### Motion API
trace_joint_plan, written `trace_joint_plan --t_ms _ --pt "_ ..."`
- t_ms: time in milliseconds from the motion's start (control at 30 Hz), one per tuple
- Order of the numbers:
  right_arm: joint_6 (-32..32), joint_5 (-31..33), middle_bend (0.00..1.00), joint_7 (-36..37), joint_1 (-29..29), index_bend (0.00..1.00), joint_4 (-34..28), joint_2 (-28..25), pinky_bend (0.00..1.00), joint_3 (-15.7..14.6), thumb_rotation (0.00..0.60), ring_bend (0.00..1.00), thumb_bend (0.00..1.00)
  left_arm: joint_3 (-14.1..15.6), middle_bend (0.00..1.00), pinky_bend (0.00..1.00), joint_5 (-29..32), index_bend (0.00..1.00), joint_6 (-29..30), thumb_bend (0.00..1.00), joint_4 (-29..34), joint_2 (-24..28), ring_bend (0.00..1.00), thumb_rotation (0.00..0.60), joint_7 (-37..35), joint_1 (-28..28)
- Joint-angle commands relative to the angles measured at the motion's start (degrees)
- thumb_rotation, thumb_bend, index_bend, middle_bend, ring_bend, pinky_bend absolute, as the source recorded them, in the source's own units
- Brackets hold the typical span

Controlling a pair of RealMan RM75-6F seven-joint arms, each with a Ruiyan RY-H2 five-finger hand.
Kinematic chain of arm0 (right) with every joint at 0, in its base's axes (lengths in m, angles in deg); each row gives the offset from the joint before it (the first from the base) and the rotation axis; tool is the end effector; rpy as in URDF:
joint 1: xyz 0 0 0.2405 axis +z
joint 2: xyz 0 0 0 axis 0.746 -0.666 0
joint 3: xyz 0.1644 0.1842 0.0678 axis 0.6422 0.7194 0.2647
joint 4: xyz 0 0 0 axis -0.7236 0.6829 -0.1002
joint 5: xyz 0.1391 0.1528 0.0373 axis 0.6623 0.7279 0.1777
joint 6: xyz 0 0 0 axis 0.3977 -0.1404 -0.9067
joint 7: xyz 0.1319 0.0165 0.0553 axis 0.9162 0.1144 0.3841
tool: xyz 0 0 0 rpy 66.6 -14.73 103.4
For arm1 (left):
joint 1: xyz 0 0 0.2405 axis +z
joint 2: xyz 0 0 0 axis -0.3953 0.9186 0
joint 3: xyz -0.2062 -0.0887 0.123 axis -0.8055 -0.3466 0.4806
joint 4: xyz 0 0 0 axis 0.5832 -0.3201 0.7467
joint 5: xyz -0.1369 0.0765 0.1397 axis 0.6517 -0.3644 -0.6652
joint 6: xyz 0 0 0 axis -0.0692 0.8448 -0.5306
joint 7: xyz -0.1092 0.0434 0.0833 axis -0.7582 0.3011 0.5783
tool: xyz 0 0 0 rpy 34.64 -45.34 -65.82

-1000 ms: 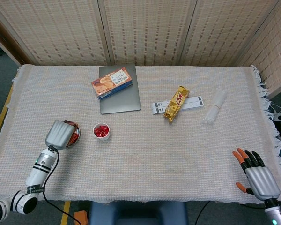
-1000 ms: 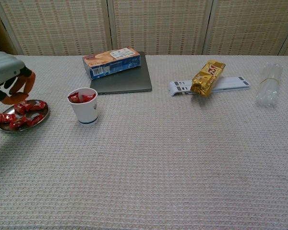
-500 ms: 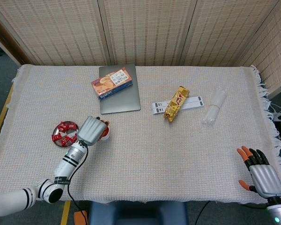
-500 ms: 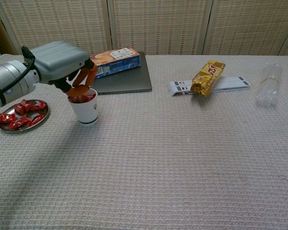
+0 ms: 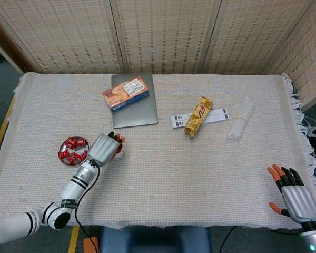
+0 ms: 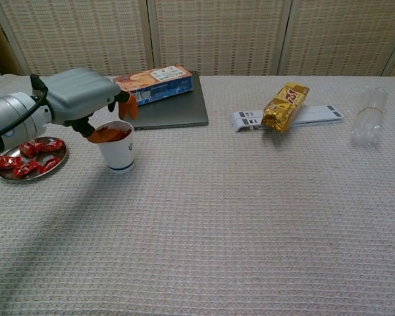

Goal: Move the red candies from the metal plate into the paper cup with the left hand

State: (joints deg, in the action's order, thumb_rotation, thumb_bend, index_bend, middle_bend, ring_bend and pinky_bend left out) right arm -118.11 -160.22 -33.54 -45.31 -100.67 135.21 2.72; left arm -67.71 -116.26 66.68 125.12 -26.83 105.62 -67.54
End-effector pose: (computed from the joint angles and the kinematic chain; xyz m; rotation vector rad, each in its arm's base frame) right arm -0.3238 -0.1433 0.1419 1.5590 -0.9929 0.6446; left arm -0.1378 0.3565 -0.0024 -1.9453 -0.4328 -0.7922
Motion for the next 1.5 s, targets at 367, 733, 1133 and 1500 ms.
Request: trace_joint_plan --t_ms 367,733,1133,1500 --pt "-0.8 -1.6 0.00 0.6 -0.3 0.00 0.0 -0.3 0.00 -0.7 0.600 0.00 0.11 5.5 0.26 1.00 -1.5 0.20 4.8 0.41 1.7 10.2 0.24 0.600 -17.1 9.9" --pt "-0.7 -2.1 0.00 -0.1 -0.3 0.00 0.0 0.1 0.00 -0.9 0.600 0.00 0.11 6.8 0.23 1.00 6.6 0.18 -7.6 0.43 -10.2 8.4 0.25 0.600 -18.8 9.4" --pt "-0.1 -1.5 0.00 -0.7 -0.1 0.00 -0.2 0.4 0.00 -0.8 0.600 0.00 0.11 8.8 0.24 1.00 7.8 0.17 -12.2 0.43 -10.9 8.3 0.27 0.600 -15.0 8.9" --pt "0.1 -1.2 0.00 -1.1 0.0 0.00 -0.2 0.5 0.00 -0.6 0.600 0.00 0.11 11.1 0.26 1.00 10.1 0.17 -15.1 0.44 -6.3 11.2 0.27 0.600 -9.0 7.9"
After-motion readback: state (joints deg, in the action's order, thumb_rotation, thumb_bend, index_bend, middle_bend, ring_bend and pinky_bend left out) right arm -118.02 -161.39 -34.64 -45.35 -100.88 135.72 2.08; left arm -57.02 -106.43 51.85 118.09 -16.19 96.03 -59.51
